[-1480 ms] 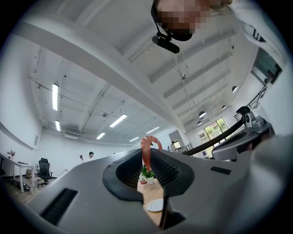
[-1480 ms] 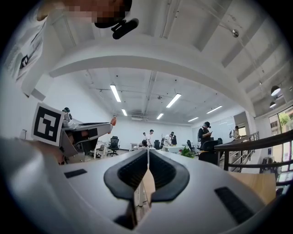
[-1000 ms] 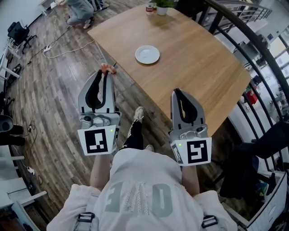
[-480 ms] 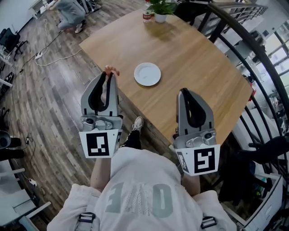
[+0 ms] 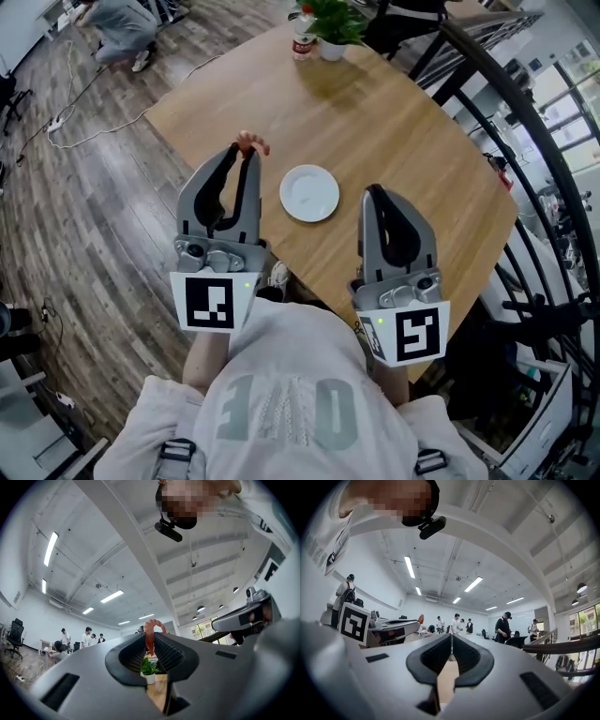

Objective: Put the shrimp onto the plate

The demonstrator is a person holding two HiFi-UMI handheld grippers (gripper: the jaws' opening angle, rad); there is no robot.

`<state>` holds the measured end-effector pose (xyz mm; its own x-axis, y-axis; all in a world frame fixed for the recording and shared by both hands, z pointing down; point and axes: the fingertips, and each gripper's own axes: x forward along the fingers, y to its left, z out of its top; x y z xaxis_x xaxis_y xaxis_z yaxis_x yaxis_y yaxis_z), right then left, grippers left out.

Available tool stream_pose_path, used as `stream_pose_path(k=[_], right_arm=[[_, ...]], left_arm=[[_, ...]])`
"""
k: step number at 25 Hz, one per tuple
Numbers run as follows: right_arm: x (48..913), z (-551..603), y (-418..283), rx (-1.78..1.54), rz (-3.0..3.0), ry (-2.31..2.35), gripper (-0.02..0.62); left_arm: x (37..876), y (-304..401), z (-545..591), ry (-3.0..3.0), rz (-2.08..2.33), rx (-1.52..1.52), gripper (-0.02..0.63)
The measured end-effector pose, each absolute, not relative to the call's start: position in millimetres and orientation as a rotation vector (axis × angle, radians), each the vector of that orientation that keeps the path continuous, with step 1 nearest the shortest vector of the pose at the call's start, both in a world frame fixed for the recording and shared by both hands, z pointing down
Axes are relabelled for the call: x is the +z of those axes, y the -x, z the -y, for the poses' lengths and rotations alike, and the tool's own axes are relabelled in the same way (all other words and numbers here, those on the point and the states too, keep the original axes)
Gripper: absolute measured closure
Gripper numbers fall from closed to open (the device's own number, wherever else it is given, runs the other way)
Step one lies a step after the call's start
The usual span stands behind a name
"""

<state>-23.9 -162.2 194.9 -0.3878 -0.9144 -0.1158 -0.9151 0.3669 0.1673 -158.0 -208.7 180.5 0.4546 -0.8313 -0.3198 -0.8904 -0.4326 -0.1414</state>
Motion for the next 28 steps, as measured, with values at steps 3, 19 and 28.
stream_pose_path(k=[3,19,28], right_arm=[[200.7,182.6,27.5,0.284,-2.606,1.752,0.569],[256.2,220.7,-38.2,-0.037,-2.515,1.97,0.569],[287.4,241.0,-59.4,-0.151,-2.518,2.013,0.568]], left_arm=[[181.7,155.6,227.0,2.449,-1.451,0.27,0.546],[249.2,58.1,272.3,2.735,-1.172,-0.003,0.548],[377.3,3.8,281.8,3.027,-1.077,-0.462,0.546]])
